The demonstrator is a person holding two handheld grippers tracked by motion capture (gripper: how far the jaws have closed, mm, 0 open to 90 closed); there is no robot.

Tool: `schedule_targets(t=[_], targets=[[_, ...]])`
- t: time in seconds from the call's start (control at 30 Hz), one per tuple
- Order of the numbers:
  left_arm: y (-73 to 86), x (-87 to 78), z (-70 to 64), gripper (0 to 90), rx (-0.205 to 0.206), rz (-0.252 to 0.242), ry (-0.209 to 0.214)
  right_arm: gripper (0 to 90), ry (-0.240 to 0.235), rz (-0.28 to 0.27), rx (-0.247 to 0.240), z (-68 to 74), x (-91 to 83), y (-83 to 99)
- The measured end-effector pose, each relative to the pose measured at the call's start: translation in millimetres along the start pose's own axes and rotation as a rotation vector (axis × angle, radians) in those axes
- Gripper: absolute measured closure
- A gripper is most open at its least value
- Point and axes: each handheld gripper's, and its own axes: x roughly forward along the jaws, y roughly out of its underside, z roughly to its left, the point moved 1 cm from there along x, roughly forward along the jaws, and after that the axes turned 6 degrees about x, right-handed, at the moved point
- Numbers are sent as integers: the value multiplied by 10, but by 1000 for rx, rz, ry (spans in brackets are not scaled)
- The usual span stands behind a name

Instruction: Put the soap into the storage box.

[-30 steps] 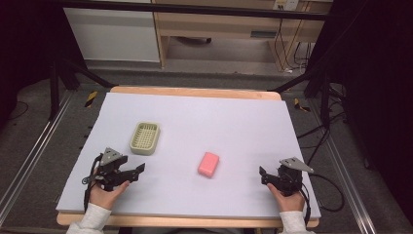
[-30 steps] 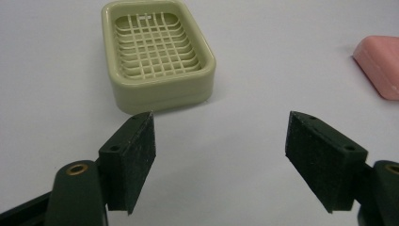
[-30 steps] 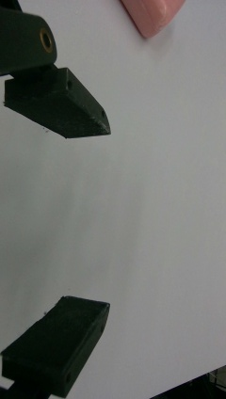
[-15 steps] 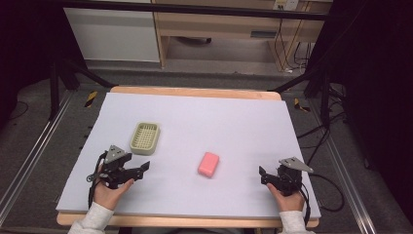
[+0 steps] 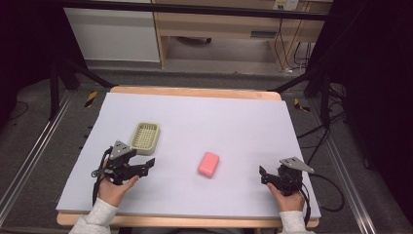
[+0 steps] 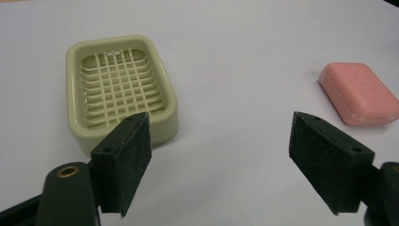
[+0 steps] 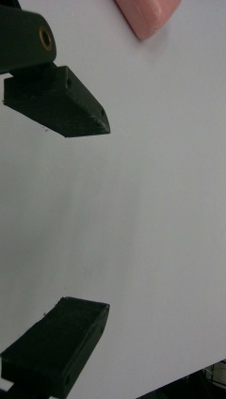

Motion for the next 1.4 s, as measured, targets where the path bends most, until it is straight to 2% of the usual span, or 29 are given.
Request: schedule_targets(t=[0.13,0.63,0.97,1.4], targets=[[-69,13,-47,213,1,-14,12,128,-2,-4,2,-1,-7,-2],[-235,141,-209,203,17,-12,49,128,1,-6,0,0,-7,-4],[-349,259,-399,201,61,3,69,128,2,-8,7,-9,-4,-1],[-460,370,-550,201,74,4,88,128,0,-6,5,-7,-3,-1]])
